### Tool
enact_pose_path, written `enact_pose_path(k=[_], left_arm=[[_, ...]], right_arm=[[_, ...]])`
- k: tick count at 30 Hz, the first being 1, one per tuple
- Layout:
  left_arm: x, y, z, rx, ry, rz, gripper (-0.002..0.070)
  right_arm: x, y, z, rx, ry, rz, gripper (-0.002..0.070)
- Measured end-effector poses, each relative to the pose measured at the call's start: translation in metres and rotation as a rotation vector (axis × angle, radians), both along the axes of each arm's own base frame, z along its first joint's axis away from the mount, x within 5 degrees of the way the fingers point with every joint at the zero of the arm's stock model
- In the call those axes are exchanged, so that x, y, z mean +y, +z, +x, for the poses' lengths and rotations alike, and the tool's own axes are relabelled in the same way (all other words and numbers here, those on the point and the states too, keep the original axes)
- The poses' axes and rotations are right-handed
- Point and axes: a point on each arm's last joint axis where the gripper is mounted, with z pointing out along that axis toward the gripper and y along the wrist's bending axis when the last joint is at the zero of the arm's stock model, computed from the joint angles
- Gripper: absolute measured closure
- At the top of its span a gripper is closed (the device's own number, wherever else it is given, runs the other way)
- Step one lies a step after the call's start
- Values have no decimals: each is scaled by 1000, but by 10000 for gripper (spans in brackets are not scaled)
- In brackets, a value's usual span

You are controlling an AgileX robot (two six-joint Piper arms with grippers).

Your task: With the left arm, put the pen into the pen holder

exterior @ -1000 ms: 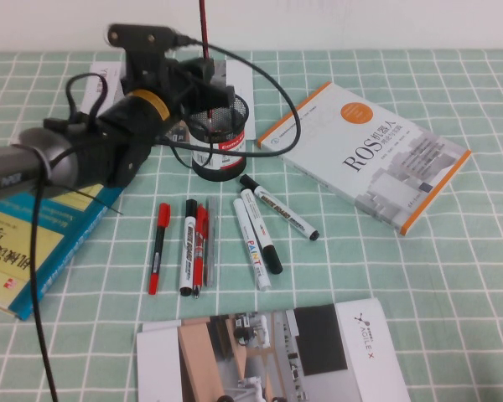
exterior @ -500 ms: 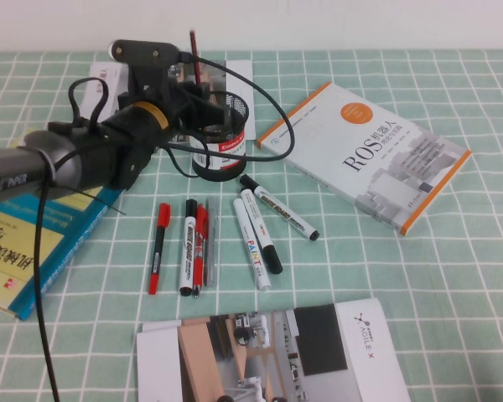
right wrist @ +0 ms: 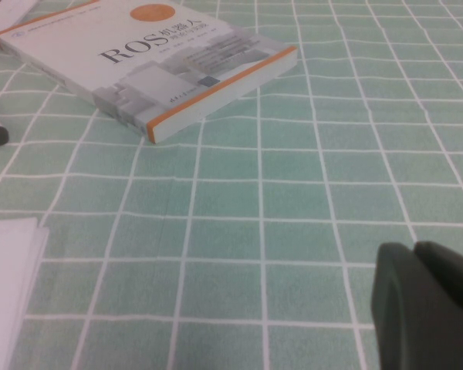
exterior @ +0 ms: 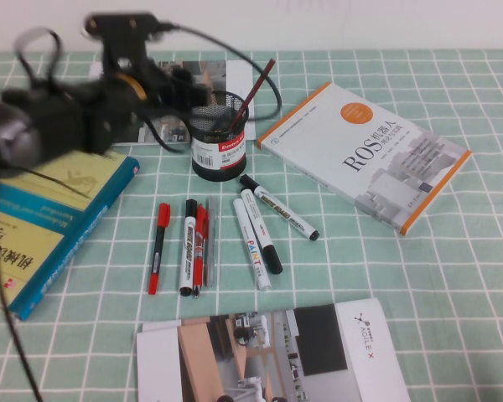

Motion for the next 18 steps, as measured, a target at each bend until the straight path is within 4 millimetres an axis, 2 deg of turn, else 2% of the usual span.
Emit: enact_pose_path(k=[1, 3, 4, 6, 8, 12, 18], left_arm=[[3, 15, -7, -3, -1, 11, 387], [8, 33, -19, 2, -2, 29, 531], [12, 44, -28, -3, -2, 34, 582], [21, 64, -48, -25, -1, 30, 636], [29, 79, -69, -53, -2, 25, 657], [52, 104, -126, -117, -3, 7, 671], [88, 96, -215, -169, -2, -13, 675]], right_arm=[[0, 0, 0, 0, 0, 0, 696], [0, 0, 0, 0, 0, 0, 696], [0, 0, 0, 0, 0, 0, 696], [0, 0, 0, 0, 0, 0, 696], [0, 0, 0, 0, 0, 0, 696], [0, 0, 0, 0, 0, 0, 696], [0, 0, 0, 0, 0, 0, 696]])
